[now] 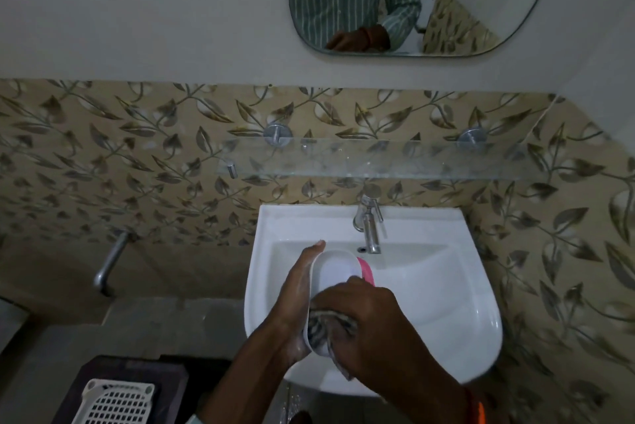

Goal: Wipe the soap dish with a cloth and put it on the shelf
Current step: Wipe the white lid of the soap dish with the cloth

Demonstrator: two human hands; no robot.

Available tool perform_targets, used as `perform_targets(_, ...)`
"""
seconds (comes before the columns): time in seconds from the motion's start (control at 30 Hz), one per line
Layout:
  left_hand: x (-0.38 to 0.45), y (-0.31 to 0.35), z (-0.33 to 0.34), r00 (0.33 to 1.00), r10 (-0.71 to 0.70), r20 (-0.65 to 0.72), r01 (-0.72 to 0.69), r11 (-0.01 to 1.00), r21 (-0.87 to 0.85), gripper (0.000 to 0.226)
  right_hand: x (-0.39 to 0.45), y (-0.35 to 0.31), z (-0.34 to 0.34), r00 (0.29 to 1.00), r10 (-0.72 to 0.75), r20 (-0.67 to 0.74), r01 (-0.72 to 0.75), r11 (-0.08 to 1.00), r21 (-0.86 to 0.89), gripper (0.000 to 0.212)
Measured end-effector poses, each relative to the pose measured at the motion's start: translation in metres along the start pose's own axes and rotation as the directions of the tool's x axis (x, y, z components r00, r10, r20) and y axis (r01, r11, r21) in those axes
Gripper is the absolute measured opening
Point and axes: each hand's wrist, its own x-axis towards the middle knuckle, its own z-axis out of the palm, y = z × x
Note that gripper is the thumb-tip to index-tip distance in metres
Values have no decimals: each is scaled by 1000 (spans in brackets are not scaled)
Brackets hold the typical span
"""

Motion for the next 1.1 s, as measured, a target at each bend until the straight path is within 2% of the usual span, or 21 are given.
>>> perform_targets(0.07,-3,-4,4,1000,25,5,-25,999,35,56,7,7,9,985,-85,-151,66,989,-130,22)
perform_targets(0.13,-3,-8,6,999,49,-6,-48,997,54,53,13,10,10,971,-143,-190,82,951,-298,28)
perform_targets(0.2,-3,-8,7,996,92,-2,-92,994,61,49,17,7,8,980,-65,-189,-19,912,-410,14)
perform_targets(0.3,0,2,3,994,103,-25,-102,994,45,51,24,-11,-2,985,114,-132,-160,887,-433,31)
perform_targets(0.37,0,11,2,991,109,-78,-107,994,24,58,25,-24,-5,978,207,12,-177,865,-470,29)
perform_targets(0.43,1,18,0,983,134,-128,-133,991,18,65,16,-25,-4,964,254,81,-212,914,-347,15)
perform_targets(0.53,-1,22,-3,981,142,-129,-138,990,43,68,13,-20,-2,953,287,96,-275,954,-117,10)
perform_targets(0.57,-3,22,-1,984,130,-119,-126,991,35,63,17,-16,0,957,281,71,-276,959,-69,12)
perform_targets(0.67,-6,18,5,995,81,-63,-79,996,40,54,31,-11,8,912,410,-1,-409,910,75,36)
perform_targets(0.73,-5,15,5,997,71,-35,-68,995,67,55,35,-11,7,939,297,-176,-294,955,41,25)
perform_targets(0.77,-6,16,4,997,74,-34,-72,996,61,54,34,-14,4,948,253,-195,-250,967,41,21)
perform_targets(0.87,-6,20,-3,995,79,-62,-75,996,56,59,27,-17,-2,989,143,-42,-141,989,54,22)
perform_targets(0.93,-10,21,0,993,97,-67,-90,991,95,57,27,-16,-4,997,81,-16,-81,997,-17,22)
perform_targets(1.0,-13,20,3,990,134,-41,-125,976,176,52,32,-14,-6,991,76,-108,-88,989,-116,18)
perform_targets(1.1,-21,24,5,971,232,-55,-210,941,264,44,41,-21,-13,958,120,-262,-198,935,-295,11)
